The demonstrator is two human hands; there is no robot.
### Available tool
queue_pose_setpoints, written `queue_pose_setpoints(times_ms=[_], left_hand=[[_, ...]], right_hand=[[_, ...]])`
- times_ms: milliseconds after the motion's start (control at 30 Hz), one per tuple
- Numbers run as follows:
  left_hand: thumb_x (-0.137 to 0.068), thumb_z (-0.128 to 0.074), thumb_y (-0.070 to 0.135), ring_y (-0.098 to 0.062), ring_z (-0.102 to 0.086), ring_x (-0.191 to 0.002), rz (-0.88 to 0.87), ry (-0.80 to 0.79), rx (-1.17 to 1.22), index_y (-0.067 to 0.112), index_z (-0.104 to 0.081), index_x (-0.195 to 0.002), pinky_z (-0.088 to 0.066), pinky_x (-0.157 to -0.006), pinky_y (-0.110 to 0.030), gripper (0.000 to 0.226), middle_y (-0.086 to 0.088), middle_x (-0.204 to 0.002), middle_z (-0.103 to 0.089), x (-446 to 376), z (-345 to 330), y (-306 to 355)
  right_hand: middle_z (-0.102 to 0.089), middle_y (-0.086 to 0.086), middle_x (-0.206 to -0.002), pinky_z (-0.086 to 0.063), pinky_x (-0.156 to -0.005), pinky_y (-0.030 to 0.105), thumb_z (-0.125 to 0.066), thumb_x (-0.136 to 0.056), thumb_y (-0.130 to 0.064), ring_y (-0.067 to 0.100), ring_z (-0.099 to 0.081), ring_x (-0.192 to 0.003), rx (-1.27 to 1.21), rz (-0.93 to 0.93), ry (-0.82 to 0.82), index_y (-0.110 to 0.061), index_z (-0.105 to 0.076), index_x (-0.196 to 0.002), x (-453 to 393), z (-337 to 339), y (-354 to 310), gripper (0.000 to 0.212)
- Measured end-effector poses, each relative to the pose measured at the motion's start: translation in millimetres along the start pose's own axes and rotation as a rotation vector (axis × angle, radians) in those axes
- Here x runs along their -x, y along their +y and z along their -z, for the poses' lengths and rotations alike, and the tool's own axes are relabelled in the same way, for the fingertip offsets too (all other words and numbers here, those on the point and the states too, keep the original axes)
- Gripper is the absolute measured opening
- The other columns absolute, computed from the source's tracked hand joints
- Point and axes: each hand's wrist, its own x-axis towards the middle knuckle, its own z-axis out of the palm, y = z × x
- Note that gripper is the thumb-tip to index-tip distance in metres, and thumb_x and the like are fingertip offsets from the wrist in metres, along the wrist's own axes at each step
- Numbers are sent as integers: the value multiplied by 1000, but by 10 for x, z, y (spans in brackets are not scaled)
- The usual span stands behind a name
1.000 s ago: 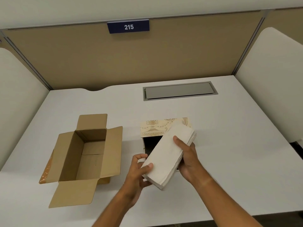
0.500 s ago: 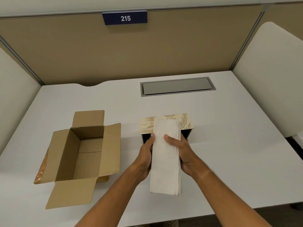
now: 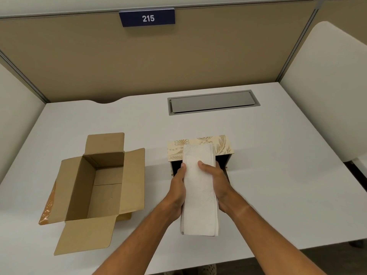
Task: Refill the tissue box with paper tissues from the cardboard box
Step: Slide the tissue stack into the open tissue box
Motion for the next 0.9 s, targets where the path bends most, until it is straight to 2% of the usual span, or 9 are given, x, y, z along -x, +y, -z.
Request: queue_pose_setpoints(times_ms=[133, 300, 400, 533, 600, 667, 733, 867, 900], left_hand=[[-98, -33, 52, -23, -72, -85, 17, -65, -63, 30, -60, -111, -58, -63, -32, 37, -3, -96, -74, 10, 35, 35], [-86, -37, 70, -29, -67, -105, 80, -173, -216, 26, -66, -118, -49, -98, -49, 61, -9, -111, -72, 72, 267, -11], [-79, -47, 73, -30, -65, -107, 130, -229, -271, 29, -63, -121, -51, -96, -49, 63, -12, -118, -67, 114, 452, -149], [-52, -76, 70, -31, -63, -104, 75, -202, -116, 24, -47, -134, -53, -93, -45, 99, -17, -129, -54, 99, 572, -363], [-48, -84, 62, -30, -62, -110, 39, -132, -68, 25, -37, -140, -54, -91, -42, 110, -12, -133, -53, 86, 519, -460], [-54, -87, 50, -29, -59, -115, 11, -41, -66, 26, -33, -142, -56, -89, -41, 106, -10, -134, -53, 67, 442, -541], [-66, -83, 37, -28, -59, -113, -3, 43, -43, 24, -37, -139, -58, -83, -37, 87, -9, -130, -54, 38, 404, -577], [-73, -74, 25, -27, -64, -105, 7, 95, -36, 18, -49, -128, -57, -71, -31, 60, -11, -121, -62, -56, 494, -531], [-76, -73, 22, -27, -65, -103, 8, 95, -58, 18, -51, -126, -56, -70, -29, 54, -11, -120, -63, -85, 534, -514]], right_hand=[[-66, 13, -126, -53, -94, 59, -76, -72, -37, 35, -67, -111, 28, -26, 20, -23, -51, -137, -48, 71, 39, 71], [-70, 18, -120, -55, -90, 59, -76, -73, -38, 38, -69, -107, -111, -29, 128, -18, -59, -129, -24, 244, 78, 62], [-69, 19, -120, -55, -90, 57, -74, -71, -41, 39, -67, -109, -229, -21, 273, -17, -58, -129, -8, 347, 130, 65], [-68, 17, -124, -55, -92, 54, -69, -84, -36, 38, -64, -114, -404, 39, 429, -19, -59, -129, -3, 410, 220, 50], [-68, 15, -126, -56, -89, 51, -67, -87, -31, 36, -64, -116, -473, 63, 453, -20, -59, -130, 7, 405, 255, 45], [-68, 13, -126, -59, -80, 46, -67, -89, -27, 34, -65, -115, -490, 62, 469, -21, -58, -131, 17, 388, 298, 44], [-68, 13, -125, -59, -77, 46, -69, -87, -25, 34, -65, -113, -488, 43, 479, -21, -58, -131, 38, 388, 339, 46], [-67, 14, -114, -52, -73, 43, -71, -81, -42, 28, -64, -91, -430, -28, 446, -19, -61, -128, 110, 507, 359, 53], [-67, 12, -113, -53, -77, 44, -69, -83, -44, 28, -63, -94, -424, -53, 445, -20, -61, -126, 120, 567, 357, 50]])
